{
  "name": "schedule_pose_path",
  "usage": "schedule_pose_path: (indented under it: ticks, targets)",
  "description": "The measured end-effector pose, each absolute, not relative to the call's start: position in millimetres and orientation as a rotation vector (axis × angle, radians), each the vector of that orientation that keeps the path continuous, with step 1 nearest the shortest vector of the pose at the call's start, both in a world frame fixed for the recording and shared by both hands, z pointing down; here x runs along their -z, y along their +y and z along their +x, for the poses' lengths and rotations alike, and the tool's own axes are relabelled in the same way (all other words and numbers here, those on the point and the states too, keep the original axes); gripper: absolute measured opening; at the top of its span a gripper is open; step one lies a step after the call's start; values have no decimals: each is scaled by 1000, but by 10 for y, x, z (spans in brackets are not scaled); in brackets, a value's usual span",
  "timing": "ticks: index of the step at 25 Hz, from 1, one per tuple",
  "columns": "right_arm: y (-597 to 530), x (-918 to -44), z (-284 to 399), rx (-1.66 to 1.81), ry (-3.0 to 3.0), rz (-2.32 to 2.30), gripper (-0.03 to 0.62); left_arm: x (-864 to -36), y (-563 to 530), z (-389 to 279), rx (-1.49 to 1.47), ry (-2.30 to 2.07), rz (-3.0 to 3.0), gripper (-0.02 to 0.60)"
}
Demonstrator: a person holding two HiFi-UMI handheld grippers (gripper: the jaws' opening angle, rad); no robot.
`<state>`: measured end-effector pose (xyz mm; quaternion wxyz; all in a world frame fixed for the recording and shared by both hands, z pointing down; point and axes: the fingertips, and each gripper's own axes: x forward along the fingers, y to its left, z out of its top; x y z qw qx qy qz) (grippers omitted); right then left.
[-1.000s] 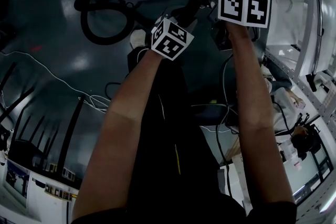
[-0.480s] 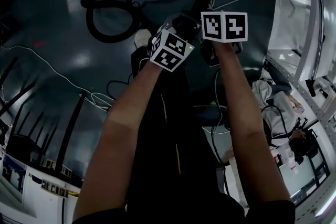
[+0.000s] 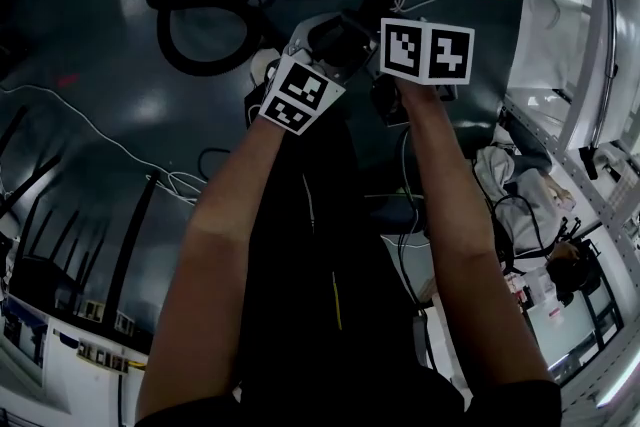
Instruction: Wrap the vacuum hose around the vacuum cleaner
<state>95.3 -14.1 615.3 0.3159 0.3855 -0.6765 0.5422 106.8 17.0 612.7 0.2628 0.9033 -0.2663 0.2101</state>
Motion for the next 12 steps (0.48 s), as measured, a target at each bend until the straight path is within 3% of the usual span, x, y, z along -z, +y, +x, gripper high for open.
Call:
schedule_pose_path:
  ticks: [6,12]
  targets:
    - [-156,-6080,939,-1463,-1803,1079,176,-6212,297,800,-556,-744,2407,325]
    - [-170,-5939,910,-1507,-1805,1083,176,-6493,597,656,-661,-670,2367,331]
